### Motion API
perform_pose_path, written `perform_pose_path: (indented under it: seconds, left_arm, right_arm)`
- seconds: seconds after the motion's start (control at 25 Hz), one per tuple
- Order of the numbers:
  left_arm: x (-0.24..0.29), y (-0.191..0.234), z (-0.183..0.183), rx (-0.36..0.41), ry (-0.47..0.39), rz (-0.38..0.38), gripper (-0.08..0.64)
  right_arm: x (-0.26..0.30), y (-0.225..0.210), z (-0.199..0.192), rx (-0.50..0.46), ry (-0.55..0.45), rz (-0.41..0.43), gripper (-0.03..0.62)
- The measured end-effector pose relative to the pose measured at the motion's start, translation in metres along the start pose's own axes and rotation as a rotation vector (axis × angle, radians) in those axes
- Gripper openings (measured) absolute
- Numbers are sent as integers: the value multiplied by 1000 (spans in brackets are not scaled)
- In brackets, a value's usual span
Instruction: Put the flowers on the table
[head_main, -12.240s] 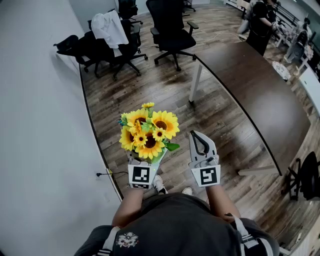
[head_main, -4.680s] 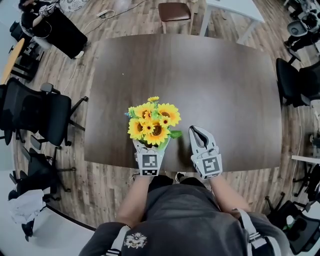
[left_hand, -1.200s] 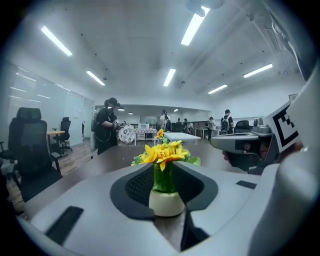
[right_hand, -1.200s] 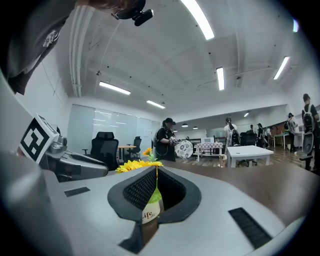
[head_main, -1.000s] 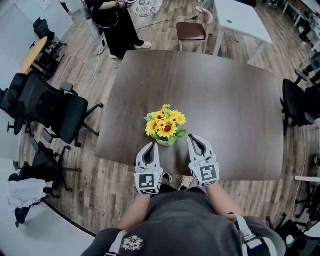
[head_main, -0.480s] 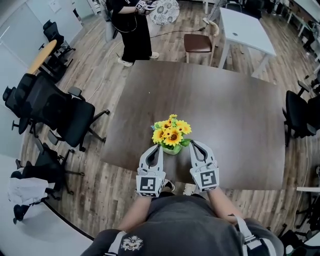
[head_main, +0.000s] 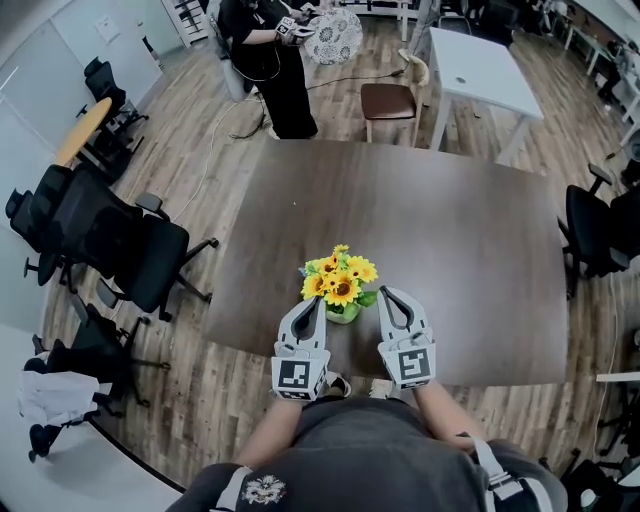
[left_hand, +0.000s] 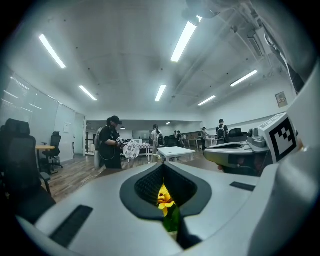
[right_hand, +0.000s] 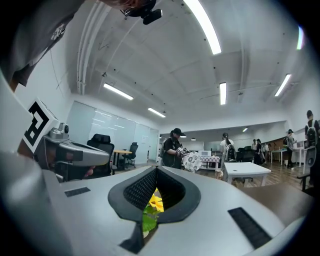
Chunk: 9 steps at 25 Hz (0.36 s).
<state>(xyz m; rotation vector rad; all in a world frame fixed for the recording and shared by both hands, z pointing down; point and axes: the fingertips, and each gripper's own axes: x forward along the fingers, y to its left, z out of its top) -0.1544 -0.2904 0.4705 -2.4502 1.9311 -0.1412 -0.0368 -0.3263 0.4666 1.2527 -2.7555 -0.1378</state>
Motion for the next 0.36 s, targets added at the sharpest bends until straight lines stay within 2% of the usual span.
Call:
perform_pose_path:
  seconds: [0.24, 0.36]
  left_arm:
    - [7, -2, 9, 3, -9, -7, 8]
    - [9, -3, 6, 3, -10, -19, 8]
  right_arm:
    - [-3, -10, 2, 3, -3, -28, 25]
    - [-2, -11, 6, 16, -43, -34, 25]
